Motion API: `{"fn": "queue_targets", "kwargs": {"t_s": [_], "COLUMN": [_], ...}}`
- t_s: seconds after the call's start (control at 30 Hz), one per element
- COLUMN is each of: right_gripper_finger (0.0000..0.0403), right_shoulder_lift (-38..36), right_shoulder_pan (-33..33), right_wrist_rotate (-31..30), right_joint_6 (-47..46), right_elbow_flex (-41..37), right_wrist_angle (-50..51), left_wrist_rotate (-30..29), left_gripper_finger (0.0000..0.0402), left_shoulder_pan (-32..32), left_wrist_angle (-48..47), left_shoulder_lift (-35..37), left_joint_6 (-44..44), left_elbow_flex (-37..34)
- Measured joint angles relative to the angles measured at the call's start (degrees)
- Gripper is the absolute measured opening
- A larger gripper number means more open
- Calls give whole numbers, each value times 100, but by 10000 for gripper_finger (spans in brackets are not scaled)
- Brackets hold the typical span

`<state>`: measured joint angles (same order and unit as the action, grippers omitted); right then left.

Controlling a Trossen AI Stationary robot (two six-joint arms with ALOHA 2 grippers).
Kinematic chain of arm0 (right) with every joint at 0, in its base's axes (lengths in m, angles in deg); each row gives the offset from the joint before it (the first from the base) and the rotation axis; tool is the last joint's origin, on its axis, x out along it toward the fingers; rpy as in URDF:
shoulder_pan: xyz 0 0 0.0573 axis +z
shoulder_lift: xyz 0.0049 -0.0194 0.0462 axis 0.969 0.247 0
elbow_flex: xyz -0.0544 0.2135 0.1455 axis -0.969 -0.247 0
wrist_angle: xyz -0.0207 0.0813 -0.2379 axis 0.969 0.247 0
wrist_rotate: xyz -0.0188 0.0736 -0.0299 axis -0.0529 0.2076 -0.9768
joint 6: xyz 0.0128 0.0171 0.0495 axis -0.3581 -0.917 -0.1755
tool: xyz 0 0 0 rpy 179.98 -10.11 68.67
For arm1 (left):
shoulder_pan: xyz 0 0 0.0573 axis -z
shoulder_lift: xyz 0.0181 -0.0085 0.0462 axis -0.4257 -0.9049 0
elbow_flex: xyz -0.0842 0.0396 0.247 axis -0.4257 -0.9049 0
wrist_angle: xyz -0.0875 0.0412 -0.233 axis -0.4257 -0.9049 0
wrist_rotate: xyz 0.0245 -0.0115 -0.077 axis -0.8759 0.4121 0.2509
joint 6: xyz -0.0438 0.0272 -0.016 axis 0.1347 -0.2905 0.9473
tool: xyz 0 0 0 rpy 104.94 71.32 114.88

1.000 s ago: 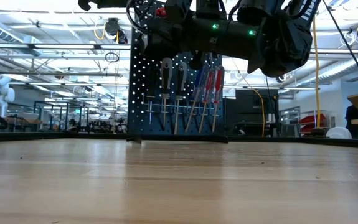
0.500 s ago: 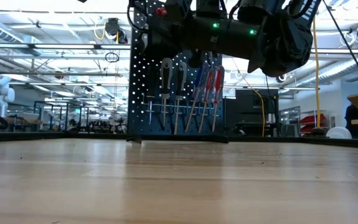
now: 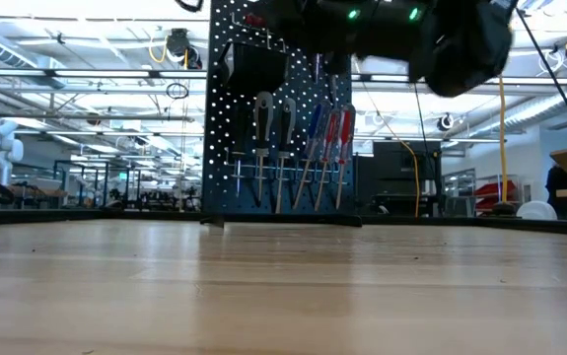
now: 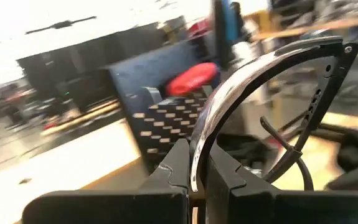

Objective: Hang tools onto peg board
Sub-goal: Put the safety glass into the black bin on the pegboard

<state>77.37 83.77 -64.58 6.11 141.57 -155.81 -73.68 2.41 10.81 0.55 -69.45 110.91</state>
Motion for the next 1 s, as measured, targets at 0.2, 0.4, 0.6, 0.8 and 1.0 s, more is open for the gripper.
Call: {"fn": "queue_targets", "kwargs": {"t_s": [0.2, 0.4, 0.6, 0.8, 1.0], "right_gripper_finger": [140, 135, 135, 135, 135], "right_shoulder_lift": [-1256, -3514, -5483, -6183, -6267], "right_shoulder_pan": [216, -198, -845, -1254, -1373], "right_wrist_rotate": [-1699, -1991, -1362, -1062, -1050], "right_joint_6": [1679, 1648, 234, -170, 175], "right_elbow_flex": [-701, -1962, -3040, -3516, -3513], "right_wrist_angle": [-112, 1414, 3031, 3037, 3038], "left_wrist_rotate": [-458, -459, -449, -450, -448], "left_gripper_finger": [17, 17, 17, 17, 17], "left_shoulder_pan": [-155, -950, -1616, -2117, -2321], "left_wrist_angle": [-21, -72, -89, -188, -284], "left_shoulder_lift": [-76, -618, -1274, -1451, -1609], "left_joint_6": [-460, -862, -1591, -1137, -201], "left_elbow_flex": [585, 1070, 1939, 2174, 2159]}}
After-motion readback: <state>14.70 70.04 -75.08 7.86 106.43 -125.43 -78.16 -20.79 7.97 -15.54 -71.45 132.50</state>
